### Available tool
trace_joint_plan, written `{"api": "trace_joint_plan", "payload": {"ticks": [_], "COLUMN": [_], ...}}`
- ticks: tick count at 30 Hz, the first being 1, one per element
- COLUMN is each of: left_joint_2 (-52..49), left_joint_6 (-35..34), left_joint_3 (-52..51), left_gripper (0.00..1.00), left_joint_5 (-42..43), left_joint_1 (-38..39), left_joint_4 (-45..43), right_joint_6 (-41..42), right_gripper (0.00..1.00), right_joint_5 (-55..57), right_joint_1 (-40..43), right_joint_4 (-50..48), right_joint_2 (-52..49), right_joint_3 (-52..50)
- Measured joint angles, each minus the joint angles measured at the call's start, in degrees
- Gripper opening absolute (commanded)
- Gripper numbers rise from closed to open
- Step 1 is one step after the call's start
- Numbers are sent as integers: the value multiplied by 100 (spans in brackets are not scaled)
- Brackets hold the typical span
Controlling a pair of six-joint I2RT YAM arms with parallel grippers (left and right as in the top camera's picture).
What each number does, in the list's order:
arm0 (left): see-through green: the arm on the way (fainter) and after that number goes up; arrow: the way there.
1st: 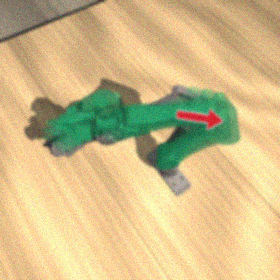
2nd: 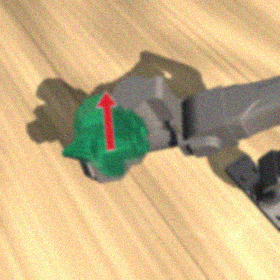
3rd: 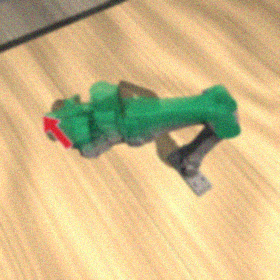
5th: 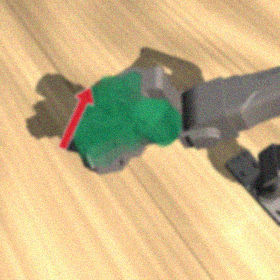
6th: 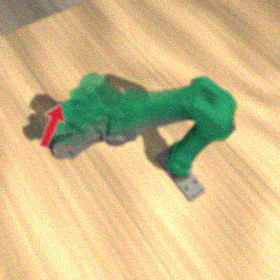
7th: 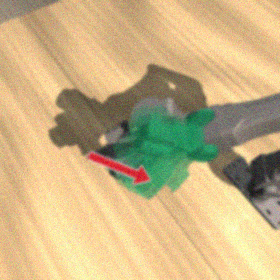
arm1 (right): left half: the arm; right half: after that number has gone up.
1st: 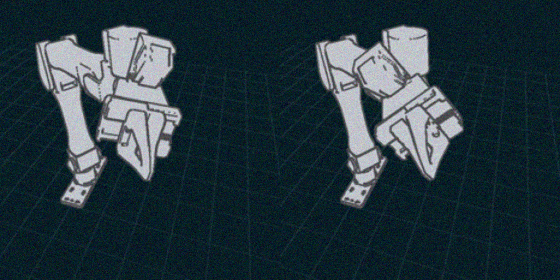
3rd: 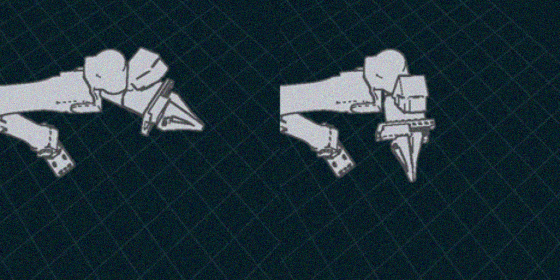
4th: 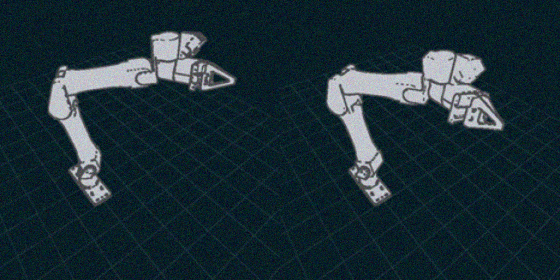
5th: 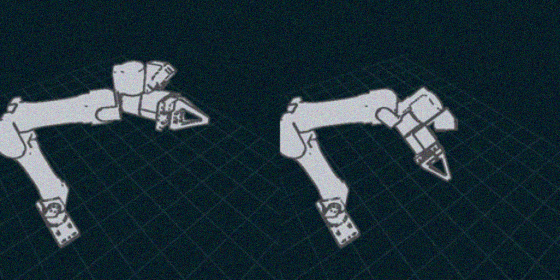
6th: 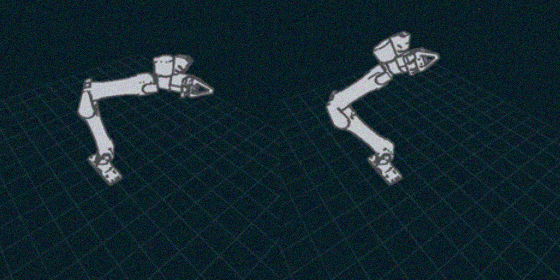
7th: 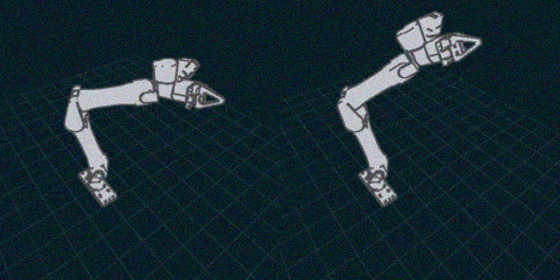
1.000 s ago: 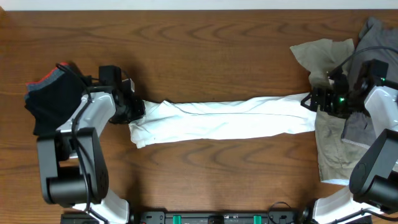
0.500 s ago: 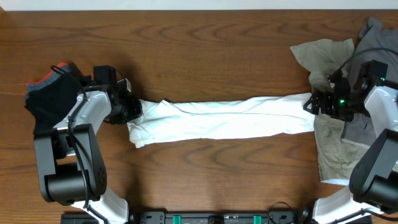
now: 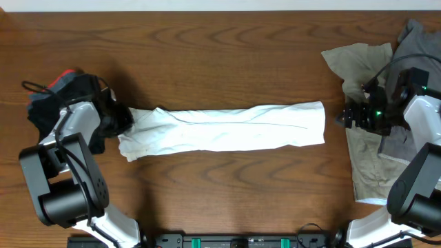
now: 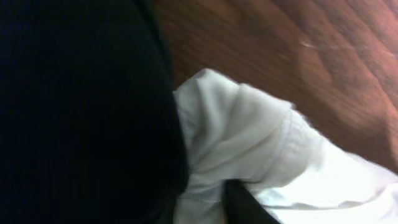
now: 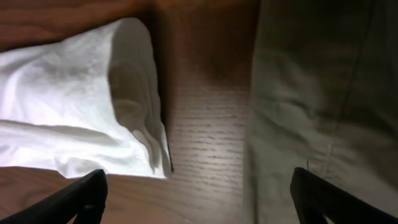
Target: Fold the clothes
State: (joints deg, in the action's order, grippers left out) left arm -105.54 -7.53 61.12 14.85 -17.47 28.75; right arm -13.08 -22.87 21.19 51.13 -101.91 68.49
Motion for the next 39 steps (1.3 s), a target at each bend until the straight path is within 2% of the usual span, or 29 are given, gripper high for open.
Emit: {"api": "trace_joint_plan", "payload": {"ticks": [2, 4, 14, 18, 29, 34, 37, 39], "left_joint_2": [-15, -13, -13, -13, -13, -9, 42, 164], "left_joint_6": [-26, -42, -35, -35, -35, 33, 101, 142], "left_joint_3": [0, 9, 26, 26, 26, 31, 26, -4], "left_gripper": [53, 56, 56, 56, 56, 62, 64, 63], "left_joint_5": [61, 184, 426, 448, 452, 487, 525, 553], "left_joint_1": [-9, 20, 170, 177, 179, 181, 197, 214], "left_joint_4": [2, 24, 142, 144, 142, 164, 216, 240], "right_joint_6": [-44, -70, -105, 72, 369, 385, 400, 437], "right_gripper": [93, 93, 93, 92, 93, 87, 73, 68], "right_joint_5": [-111, -240, -514, -284, 214, 201, 48, -9], "right_joint_1": [-20, -68, -758, -1032, -1132, -1132, -1145, -1204], "right_joint_4": [-127, -284, -1139, -1449, -1775, -1779, -1759, -1784], "right_joint_2": [0, -2, -11, -109, -195, -197, -216, -254], "right_joint_3": [-70, -192, -772, -933, -953, -953, -957, -960]}}
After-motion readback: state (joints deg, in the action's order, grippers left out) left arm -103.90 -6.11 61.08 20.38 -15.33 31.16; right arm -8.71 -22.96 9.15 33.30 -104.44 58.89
